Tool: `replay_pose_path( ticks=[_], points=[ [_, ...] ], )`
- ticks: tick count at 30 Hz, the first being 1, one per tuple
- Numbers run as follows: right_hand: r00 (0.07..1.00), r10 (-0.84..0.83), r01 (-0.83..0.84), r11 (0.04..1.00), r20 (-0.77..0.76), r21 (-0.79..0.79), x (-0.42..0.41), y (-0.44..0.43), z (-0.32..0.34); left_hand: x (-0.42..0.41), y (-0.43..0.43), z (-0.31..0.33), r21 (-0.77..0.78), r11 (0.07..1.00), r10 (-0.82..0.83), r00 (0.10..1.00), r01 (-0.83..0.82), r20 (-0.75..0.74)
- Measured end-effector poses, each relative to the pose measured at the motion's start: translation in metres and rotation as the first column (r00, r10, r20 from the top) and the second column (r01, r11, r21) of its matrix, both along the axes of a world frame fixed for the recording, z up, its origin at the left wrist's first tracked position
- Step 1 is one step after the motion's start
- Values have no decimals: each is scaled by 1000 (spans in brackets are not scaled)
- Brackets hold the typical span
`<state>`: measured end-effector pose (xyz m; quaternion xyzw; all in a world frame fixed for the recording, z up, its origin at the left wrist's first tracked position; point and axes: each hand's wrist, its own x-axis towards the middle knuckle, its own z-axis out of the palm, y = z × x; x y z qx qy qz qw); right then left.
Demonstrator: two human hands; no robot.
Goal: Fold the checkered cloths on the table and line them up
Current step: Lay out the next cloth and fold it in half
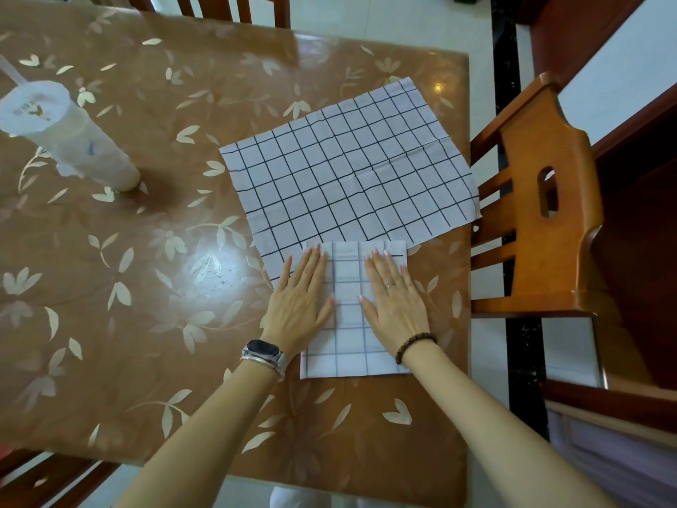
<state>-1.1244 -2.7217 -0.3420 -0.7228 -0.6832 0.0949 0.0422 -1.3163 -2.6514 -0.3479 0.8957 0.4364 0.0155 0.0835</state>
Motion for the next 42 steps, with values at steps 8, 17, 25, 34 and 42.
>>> replay_pose_path(
  ticks=[8,17,25,34,42],
  points=[
    [996,45,-38,995,75,-88,-22,-44,-7,-10,-54,-5,-18,992,-125,992,125,-19],
    [999,45,-44,992,5,-118,-22,-42,-4,-12,-54,-7,-85,995,-63,995,56,-81],
    [664,-496,558,827,-560,-71,4,-67,42,-45,-63,12,39,990,-138,990,137,37],
    [365,-674,573,707,-643,-415,0,-100,55,-70,-89,7,-121,938,-320,945,326,62],
    [319,-770,626,609,-553,-487,-3,-96,54,-70,-90,10,-77,930,-362,932,359,-31]
  ],
)
